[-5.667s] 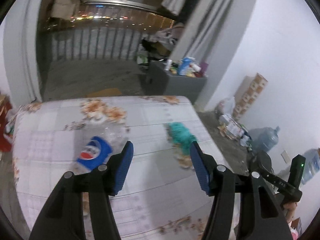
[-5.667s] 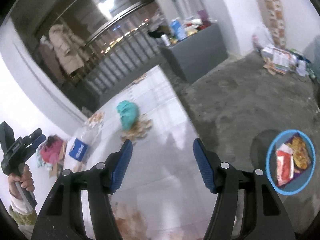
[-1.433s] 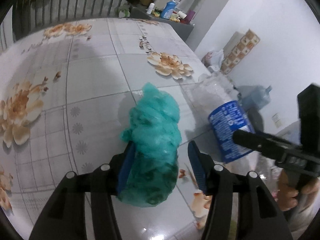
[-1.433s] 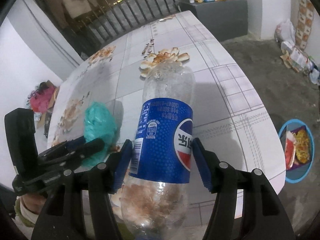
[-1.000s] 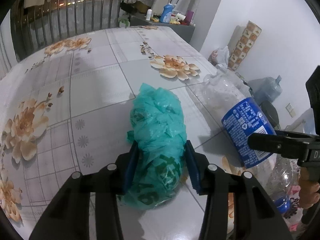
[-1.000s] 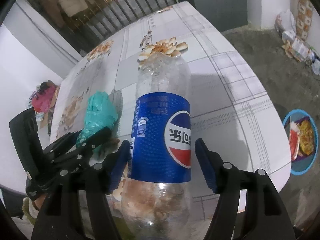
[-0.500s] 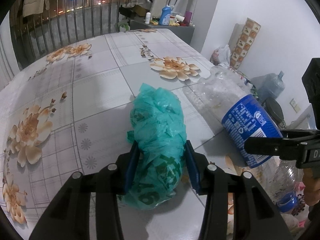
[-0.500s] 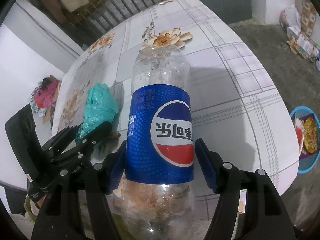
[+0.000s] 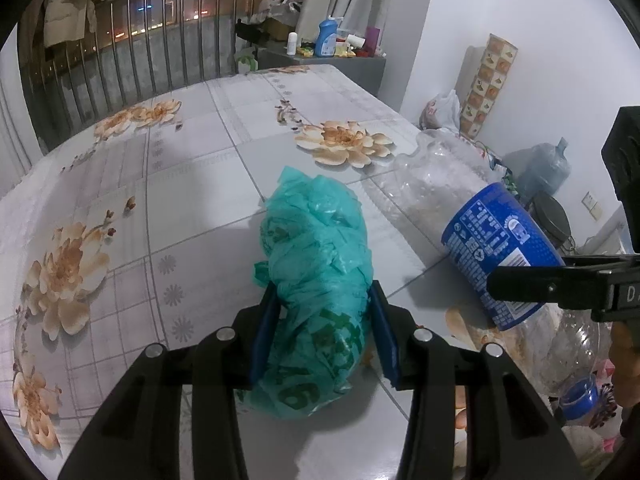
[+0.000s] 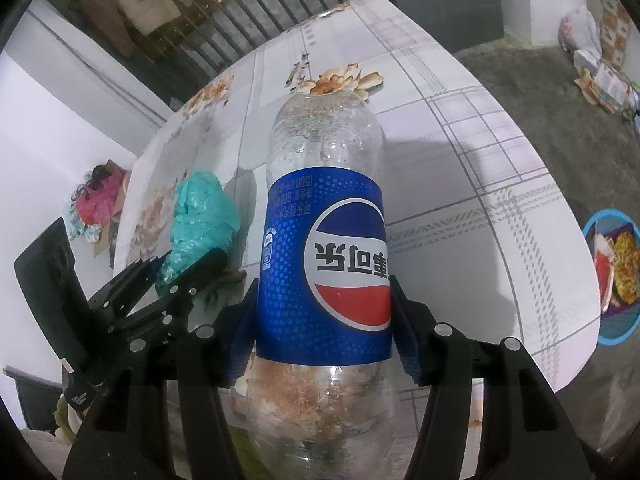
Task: Collect trash
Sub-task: 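Carry the teal bag and Pepsi bottle over the blue wastebasket, then open both tools to drop the teal bag and bottle into the wastebasket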
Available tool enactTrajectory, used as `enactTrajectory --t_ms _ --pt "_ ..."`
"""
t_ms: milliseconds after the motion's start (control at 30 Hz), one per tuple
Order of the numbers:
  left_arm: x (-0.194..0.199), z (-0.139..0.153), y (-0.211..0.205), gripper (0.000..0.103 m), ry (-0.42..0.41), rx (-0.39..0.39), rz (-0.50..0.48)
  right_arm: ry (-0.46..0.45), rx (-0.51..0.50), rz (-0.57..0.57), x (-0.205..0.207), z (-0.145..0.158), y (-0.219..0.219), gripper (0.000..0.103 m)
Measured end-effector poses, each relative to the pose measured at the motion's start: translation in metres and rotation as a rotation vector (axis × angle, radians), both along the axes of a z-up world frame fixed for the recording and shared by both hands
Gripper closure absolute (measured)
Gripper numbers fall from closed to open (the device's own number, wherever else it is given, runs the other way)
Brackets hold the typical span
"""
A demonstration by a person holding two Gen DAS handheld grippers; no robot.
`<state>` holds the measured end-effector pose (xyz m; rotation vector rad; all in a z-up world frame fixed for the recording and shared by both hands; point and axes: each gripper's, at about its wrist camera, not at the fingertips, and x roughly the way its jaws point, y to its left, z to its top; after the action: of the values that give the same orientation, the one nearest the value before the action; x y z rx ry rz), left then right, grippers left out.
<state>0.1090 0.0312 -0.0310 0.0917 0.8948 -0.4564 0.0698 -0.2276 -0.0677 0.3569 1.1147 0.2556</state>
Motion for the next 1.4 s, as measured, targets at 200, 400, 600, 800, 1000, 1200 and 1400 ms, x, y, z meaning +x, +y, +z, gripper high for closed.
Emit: enactTrajectory --t_ms 200,400,600,800,1000,1200,1400 --pt "-0.002 0.010 -0.002 0.061 -0.019 -0.009 -0.021 -0.036 0.026 -0.027 -0.008 0.009 -0.008 0.048" --pt "-0.003 0.033 -0.012 0.061 -0.079 -0.031 -0.092 -0.096 0.075 -0.108 -0.027 0.023 -0.031 0.048" --pt "0.004 0.057 -0.048 0.061 -0.116 -0.034 -0.192 -0.162 0.135 -0.232 -0.057 0.034 -0.075 0.048" --pt "0.003 0.077 -0.104 0.060 -0.145 -0.033 -0.288 -0.206 0.177 -0.340 -0.086 0.036 -0.124 0.048" --pt "-0.001 0.077 -0.167 0.060 -0.117 -0.030 -0.395 -0.221 0.220 -0.455 -0.115 0.023 -0.169 0.048" --pt "0.008 0.059 -0.241 0.060 -0.009 -0.029 -0.509 -0.215 0.215 -0.645 -0.145 0.010 -0.237 0.048" --pt "0.030 0.027 -0.319 0.060 0.128 -0.007 -0.575 -0.141 0.153 -0.847 -0.177 -0.018 -0.306 0.048"
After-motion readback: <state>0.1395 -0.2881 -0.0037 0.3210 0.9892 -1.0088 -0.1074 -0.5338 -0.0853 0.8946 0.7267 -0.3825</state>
